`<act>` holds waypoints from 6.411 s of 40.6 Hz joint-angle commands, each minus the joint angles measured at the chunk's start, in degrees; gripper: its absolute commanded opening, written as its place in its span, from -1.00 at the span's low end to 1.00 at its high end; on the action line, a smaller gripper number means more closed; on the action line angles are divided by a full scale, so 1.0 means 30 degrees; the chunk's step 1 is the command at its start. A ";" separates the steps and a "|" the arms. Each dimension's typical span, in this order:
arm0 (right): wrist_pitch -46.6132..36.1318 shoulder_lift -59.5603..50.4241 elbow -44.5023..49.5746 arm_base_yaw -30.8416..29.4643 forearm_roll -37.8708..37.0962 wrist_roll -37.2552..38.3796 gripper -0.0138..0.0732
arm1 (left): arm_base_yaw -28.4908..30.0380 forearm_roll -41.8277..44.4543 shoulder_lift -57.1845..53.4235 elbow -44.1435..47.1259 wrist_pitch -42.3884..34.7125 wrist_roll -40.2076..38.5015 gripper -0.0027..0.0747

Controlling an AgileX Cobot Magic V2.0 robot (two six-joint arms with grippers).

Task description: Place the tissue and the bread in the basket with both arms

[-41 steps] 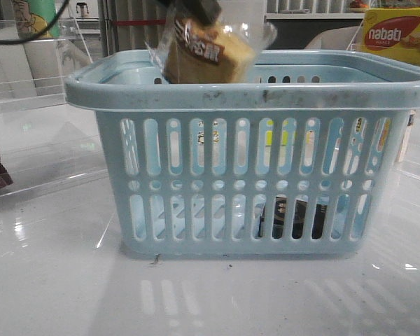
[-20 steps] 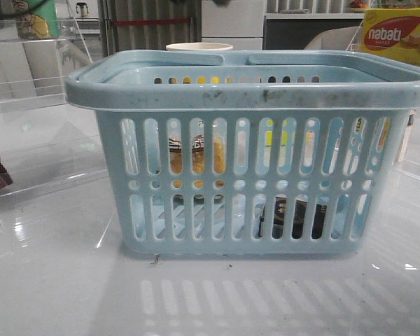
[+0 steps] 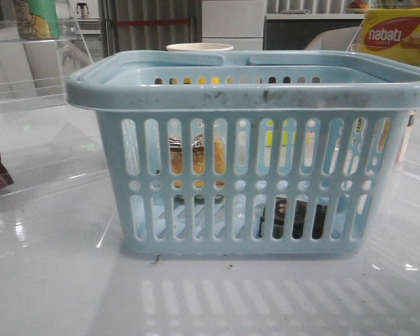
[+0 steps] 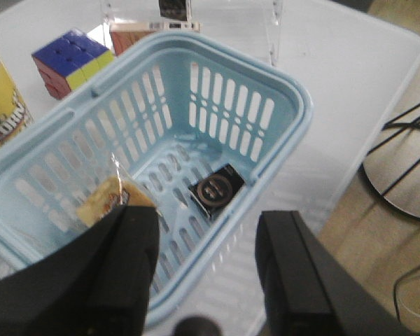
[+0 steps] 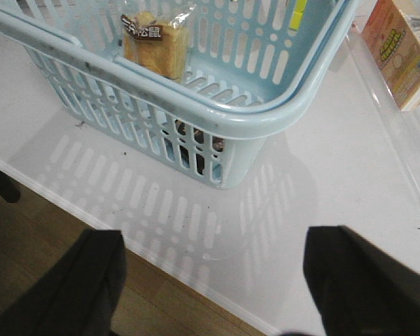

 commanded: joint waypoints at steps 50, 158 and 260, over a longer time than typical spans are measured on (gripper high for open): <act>-0.0864 0.0052 -0.0481 -0.0016 -0.0043 -0.0114 -0.55 | -0.0124 0.4107 -1.1176 1.1173 -0.3592 -0.5074 0.03; -0.0807 0.0052 -0.0481 -0.0016 -0.0008 -0.0114 -0.55 | 0.9250 0.5845 -2.2303 2.5961 -1.9398 -0.7358 -0.69; -1.8943 -1.0335 1.4908 -0.7822 -0.0737 0.1678 -0.55 | 0.9250 0.5845 -2.2303 2.5961 -1.9398 -0.7358 -0.69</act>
